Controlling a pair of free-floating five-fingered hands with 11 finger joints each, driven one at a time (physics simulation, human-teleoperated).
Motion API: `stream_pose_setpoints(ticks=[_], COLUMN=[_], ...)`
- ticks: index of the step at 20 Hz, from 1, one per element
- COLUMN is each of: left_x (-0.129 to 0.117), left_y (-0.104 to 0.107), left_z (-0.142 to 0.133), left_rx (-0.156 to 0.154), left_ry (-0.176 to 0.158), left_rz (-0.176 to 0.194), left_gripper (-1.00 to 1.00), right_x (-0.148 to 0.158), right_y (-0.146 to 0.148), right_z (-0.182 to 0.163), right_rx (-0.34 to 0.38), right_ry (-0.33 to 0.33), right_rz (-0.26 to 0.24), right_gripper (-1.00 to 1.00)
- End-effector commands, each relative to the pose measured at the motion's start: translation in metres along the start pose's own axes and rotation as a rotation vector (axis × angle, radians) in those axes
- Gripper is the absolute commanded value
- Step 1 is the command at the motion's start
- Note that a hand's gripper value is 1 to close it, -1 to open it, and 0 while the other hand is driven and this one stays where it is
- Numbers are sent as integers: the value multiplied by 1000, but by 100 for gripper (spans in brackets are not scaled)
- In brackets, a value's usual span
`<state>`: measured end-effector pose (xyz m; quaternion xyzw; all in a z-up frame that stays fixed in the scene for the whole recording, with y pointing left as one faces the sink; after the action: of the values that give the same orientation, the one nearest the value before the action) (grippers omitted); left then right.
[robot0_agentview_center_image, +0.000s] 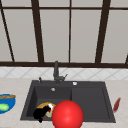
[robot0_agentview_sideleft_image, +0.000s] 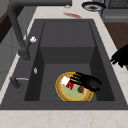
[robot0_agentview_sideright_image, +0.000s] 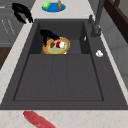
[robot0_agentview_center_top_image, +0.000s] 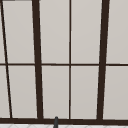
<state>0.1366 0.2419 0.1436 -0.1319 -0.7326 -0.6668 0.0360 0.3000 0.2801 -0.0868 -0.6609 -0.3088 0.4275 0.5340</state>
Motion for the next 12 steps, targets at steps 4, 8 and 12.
stream_pose_setpoints(ticks=[4,8,12], left_x=[0,0,0], left_y=[0,0,0], left_z=[0,0,0], left_rx=[0,0,0], left_ry=[0,0,0], left_rz=[0,0,0], left_gripper=[0,0,0], right_x=[-20,-19,-9], right_y=[-2,-24,-18], right_z=[19,19,18], right_rx=[-27,-133,-17], right_ry=[55,35,-59], right_rz=[-100,-142,-155], right_gripper=[-100,-100,-100])
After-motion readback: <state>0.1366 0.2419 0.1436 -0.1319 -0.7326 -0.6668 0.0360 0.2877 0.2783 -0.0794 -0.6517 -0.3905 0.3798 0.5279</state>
